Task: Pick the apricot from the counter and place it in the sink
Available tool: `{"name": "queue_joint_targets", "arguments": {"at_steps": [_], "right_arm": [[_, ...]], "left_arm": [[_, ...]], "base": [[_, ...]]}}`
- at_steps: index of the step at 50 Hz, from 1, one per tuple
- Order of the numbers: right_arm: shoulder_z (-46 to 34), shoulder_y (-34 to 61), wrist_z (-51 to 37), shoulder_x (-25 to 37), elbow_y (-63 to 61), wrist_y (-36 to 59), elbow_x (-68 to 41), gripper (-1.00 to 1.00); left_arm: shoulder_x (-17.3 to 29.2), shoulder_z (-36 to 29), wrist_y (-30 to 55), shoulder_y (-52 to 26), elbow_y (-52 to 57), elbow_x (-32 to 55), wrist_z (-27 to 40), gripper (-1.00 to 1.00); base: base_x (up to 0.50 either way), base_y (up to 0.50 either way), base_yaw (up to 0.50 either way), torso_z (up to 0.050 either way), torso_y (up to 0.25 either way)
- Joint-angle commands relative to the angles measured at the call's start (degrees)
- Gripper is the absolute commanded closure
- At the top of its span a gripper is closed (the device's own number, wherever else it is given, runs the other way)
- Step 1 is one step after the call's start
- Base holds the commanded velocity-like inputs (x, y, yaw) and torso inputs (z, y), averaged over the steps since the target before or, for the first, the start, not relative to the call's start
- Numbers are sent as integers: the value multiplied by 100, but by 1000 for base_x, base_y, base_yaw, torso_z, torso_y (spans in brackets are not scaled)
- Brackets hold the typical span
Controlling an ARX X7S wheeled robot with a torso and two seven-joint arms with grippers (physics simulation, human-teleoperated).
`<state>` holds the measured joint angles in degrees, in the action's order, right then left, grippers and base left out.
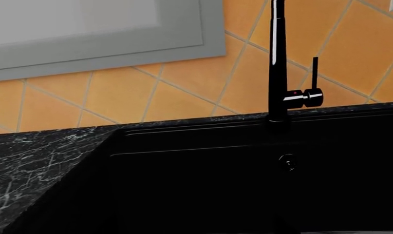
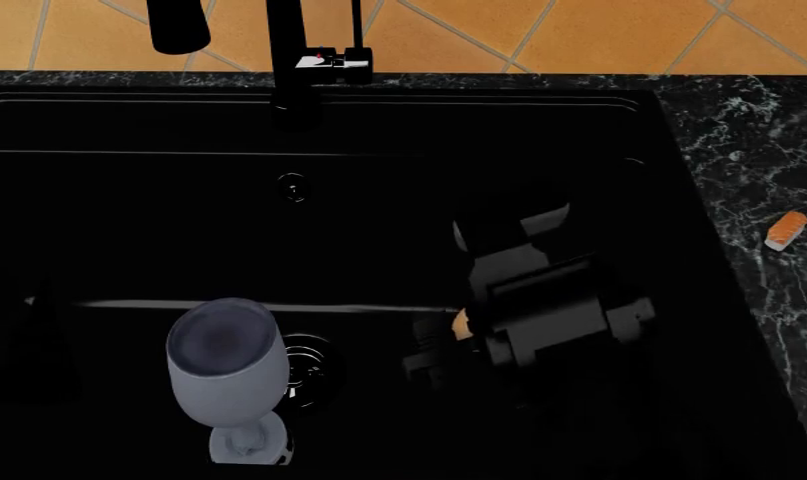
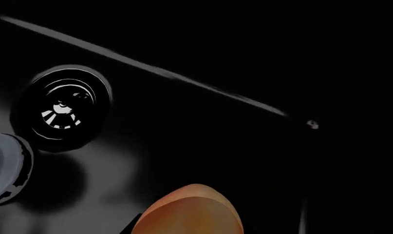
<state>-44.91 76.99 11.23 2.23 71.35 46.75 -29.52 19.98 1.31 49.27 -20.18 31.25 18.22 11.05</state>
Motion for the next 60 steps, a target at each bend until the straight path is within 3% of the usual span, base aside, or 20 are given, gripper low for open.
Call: {"name": "queue_joint_targets", "arguments": {"at_steps": [1,19,20,28,36,40,43,60], "right_arm": [[732,-235,413,-220,363,212,886,100],[768,-300,520,-219,363,344,989,100],[827,-295,515,-218,363,324,1086,-100],[1889,-223,278,-162,363,50,1837,-100],[2452,154,192,-92,332,-377,2016,-100],[2627,-442,-94,353,-2554,1148,1767,-100],[2824,-664,-225,529,-3882,1896,1566,-100],[4021,-2295,-931,996,-8622,3757,978,-100]], "left_arm": [[-1,-33,6,-24,-27,26,9,-100],[26,-27,-60,29,-40,47,24,-100],[26,-14,-57,27,-37,53,27,-100],[14,-31,-128,21,-114,73,5,-100],[46,-12,-58,28,-41,99,35,-100],[48,-28,-44,7,-40,109,38,-100],[36,-44,-78,5,-97,111,28,-100],[43,-35,-163,48,-142,136,37,-100]], "base": [[0,0,0,0,0],[0,0,0,0,0],[0,0,0,0,0],[0,0,0,0,0],[0,0,0,0,0],[0,0,0,0,0],[0,0,0,0,0],[0,0,0,0,0]]}}
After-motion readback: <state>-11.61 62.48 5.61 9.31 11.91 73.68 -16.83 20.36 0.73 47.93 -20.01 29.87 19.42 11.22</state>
